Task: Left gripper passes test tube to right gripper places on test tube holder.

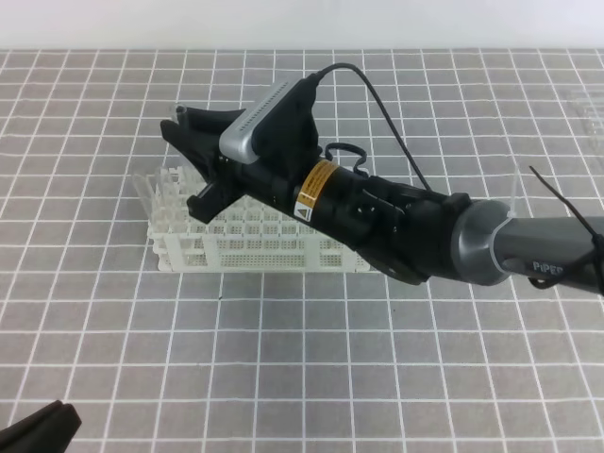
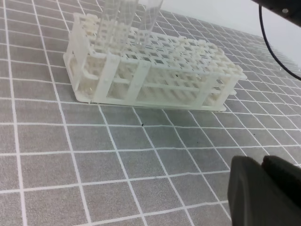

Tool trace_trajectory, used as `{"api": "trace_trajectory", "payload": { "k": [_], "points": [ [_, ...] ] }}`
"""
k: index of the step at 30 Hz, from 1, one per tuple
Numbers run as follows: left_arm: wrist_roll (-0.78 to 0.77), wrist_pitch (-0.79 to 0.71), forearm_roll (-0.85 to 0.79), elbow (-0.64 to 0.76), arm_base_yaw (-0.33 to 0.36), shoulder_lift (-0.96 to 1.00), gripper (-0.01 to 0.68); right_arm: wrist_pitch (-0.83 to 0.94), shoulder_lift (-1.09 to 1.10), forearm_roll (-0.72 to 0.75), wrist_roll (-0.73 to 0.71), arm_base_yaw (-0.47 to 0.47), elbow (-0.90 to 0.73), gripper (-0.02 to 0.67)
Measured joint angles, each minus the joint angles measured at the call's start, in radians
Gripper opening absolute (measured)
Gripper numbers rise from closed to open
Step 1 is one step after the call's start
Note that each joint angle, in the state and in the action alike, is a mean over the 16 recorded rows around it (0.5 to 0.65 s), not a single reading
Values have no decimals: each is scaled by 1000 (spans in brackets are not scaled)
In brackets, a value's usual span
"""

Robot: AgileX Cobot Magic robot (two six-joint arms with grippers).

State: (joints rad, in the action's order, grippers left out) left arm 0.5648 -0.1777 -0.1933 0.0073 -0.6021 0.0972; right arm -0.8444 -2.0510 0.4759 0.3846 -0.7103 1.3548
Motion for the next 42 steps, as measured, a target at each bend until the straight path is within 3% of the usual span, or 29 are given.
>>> {"api": "trace_trajectory", "payload": {
  "k": [31,35,42],
  "points": [
    [1,-5,1,-4,0,-3,27,10,-59,12,18,-7,2,106],
    [1,-6,1,-5,0,-3,27,16,-61,12,11,-7,2,139],
    [0,-2,0,-2,0,-1,27,28,-54,15,0,-7,2,256]
  ]
}}
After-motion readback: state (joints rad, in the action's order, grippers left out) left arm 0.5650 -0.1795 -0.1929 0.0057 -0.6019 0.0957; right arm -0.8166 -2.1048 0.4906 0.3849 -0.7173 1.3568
